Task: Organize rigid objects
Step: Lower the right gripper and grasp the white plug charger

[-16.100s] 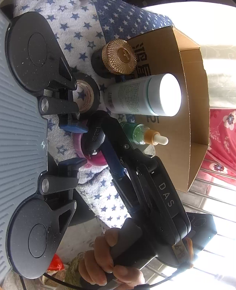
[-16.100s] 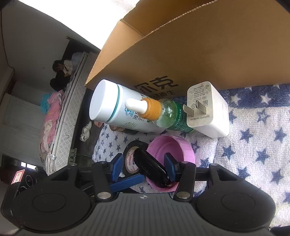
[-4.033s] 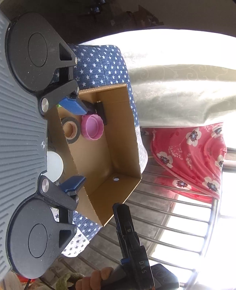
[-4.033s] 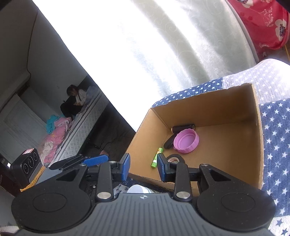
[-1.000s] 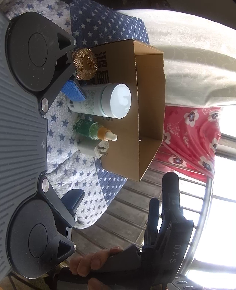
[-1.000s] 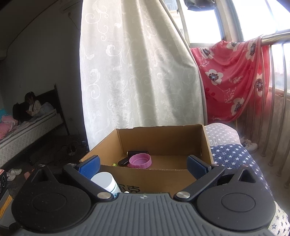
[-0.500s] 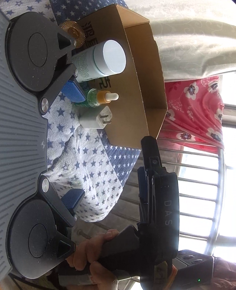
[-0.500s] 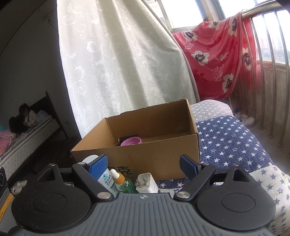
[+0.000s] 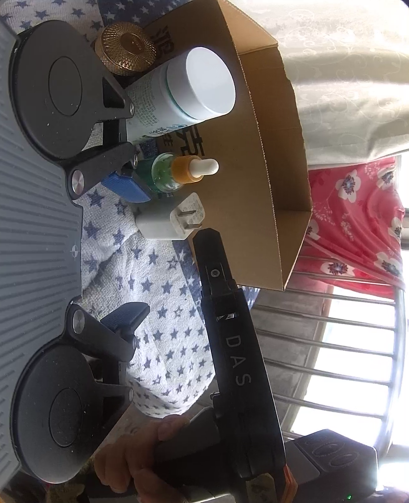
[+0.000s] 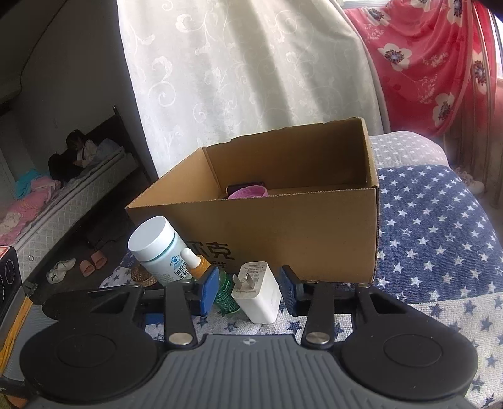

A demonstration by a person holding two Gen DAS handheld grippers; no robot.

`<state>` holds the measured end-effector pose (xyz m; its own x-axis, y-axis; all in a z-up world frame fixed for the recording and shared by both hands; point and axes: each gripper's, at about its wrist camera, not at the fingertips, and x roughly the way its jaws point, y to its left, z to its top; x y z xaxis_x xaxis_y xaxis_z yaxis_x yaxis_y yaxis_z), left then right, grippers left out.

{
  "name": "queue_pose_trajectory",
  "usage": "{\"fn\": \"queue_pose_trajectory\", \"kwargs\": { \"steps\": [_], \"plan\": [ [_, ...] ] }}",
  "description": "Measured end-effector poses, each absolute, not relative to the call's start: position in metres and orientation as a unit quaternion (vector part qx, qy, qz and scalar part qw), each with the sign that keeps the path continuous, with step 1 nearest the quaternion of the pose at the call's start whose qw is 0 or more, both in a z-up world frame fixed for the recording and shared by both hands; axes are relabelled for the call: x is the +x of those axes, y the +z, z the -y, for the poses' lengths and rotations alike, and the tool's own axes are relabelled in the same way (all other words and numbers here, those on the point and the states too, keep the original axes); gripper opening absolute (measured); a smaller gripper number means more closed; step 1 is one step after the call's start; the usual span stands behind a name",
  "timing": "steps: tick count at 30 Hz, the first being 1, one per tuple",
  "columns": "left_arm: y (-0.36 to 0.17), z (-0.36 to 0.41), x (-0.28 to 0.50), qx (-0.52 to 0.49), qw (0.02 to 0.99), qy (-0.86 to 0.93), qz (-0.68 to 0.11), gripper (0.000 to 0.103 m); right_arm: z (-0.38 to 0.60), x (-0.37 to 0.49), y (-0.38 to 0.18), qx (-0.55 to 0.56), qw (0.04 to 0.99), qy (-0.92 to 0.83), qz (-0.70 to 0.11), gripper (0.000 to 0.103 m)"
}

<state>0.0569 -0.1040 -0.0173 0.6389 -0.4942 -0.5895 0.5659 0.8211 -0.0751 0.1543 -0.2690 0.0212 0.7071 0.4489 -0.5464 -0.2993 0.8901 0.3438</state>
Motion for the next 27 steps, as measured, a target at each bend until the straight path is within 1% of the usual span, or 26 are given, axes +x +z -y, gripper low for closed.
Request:
{"fn": "queue_pose_trajectory", "kwargs": {
  "steps": [2,3,9,10,18,22,27],
  "plan": [
    [-0.021,0.107,0.059,0.076,0.901,-0.294,-0.311,0.062,0.268,0.155,0.016,0.118,0.915,0.201,-0.33,0.034],
    [-0.023,0.109,0.059,0.085,0.899,-0.294,-0.312,0.061,0.268,0.155,0.013,0.125,0.913,0.202,-0.333,0.032],
    [-0.027,0.12,0.059,0.112,0.909,-0.278,-0.288,0.057,0.256,0.156,0.014,0.103,0.911,0.202,-0.344,0.032],
    [-0.028,0.121,0.058,0.11,0.911,-0.276,-0.285,0.056,0.254,0.157,0.014,0.095,0.911,0.202,-0.347,0.034],
    [-0.034,0.121,0.062,0.092,0.91,-0.276,-0.295,0.052,0.247,0.166,0.01,0.072,0.906,0.199,-0.366,0.036],
    [-0.035,0.12,0.062,0.085,0.91,-0.278,-0.296,0.046,0.246,0.175,0.007,0.069,0.905,0.195,-0.371,0.036],
    [-0.037,0.118,0.064,0.078,0.907,-0.282,-0.302,0.042,0.244,0.182,0.002,0.064,0.905,0.196,-0.371,0.036]
  ]
}}
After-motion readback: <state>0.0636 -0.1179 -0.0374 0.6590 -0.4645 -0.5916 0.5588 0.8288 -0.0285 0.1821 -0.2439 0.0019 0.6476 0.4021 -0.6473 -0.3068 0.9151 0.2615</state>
